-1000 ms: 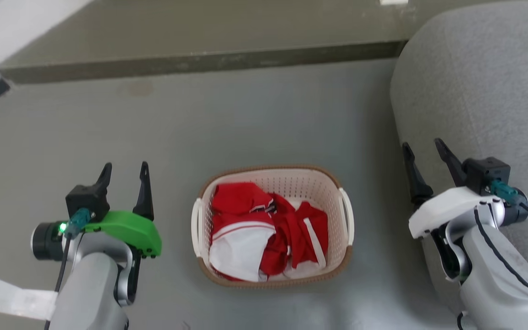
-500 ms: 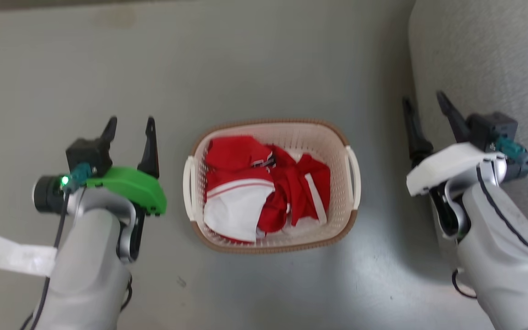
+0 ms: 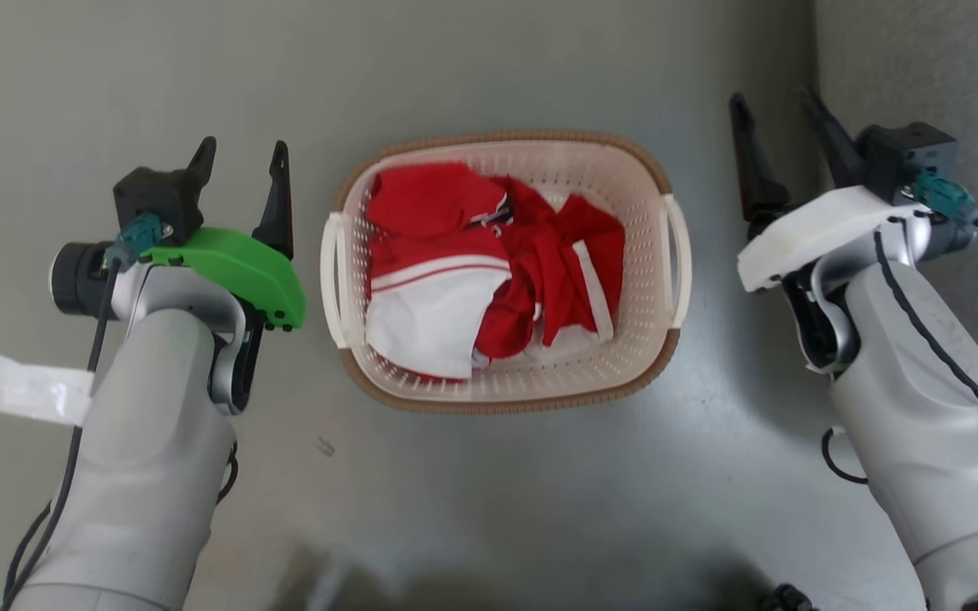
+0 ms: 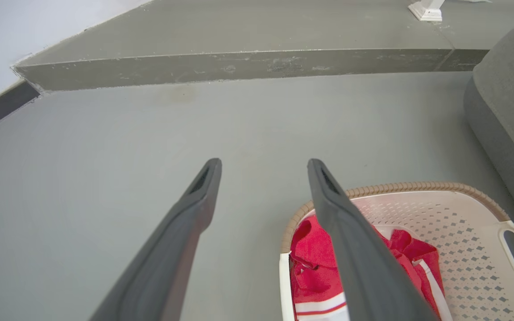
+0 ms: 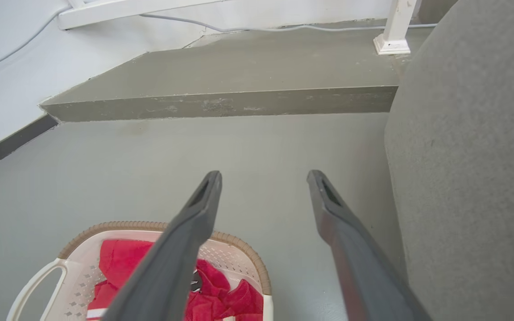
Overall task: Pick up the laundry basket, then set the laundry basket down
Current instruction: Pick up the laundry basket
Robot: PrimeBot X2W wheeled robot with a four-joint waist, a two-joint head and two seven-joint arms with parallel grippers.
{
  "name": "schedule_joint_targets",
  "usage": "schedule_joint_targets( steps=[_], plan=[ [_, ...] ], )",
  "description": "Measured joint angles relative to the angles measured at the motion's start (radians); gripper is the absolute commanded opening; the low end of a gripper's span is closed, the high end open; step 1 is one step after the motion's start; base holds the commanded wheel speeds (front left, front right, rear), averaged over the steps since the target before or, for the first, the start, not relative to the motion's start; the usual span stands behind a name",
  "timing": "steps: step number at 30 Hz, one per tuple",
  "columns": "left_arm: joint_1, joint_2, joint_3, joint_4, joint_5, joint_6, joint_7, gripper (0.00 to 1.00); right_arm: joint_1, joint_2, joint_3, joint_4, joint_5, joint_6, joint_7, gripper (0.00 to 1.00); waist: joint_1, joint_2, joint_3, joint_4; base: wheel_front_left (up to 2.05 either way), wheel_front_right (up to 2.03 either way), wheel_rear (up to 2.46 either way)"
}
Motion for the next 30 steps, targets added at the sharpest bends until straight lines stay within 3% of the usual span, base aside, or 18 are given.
schedule_joint_targets(
  steps=[12, 30],
  plan=[
    [-0.065, -0.011, -0.017, 0.126, 0.0, -0.044, 0.009, 1.0, -0.059, 0.035, 0.033, 0.125, -0.005, 0.018, 0.0, 1.0, -0.0001, 0.0, 0.125, -0.004, 0.0, 0.0, 0.0],
    [-0.119, -0.023, -0.059, 0.282, -0.007, -0.089, 0.02, 1.0, -0.107, 0.066, 0.08, 0.263, -0.004, 0.045, 0.0, 1.0, -0.0002, 0.0, 0.221, -0.026, 0.0, 0.0, 0.0]
  ],
)
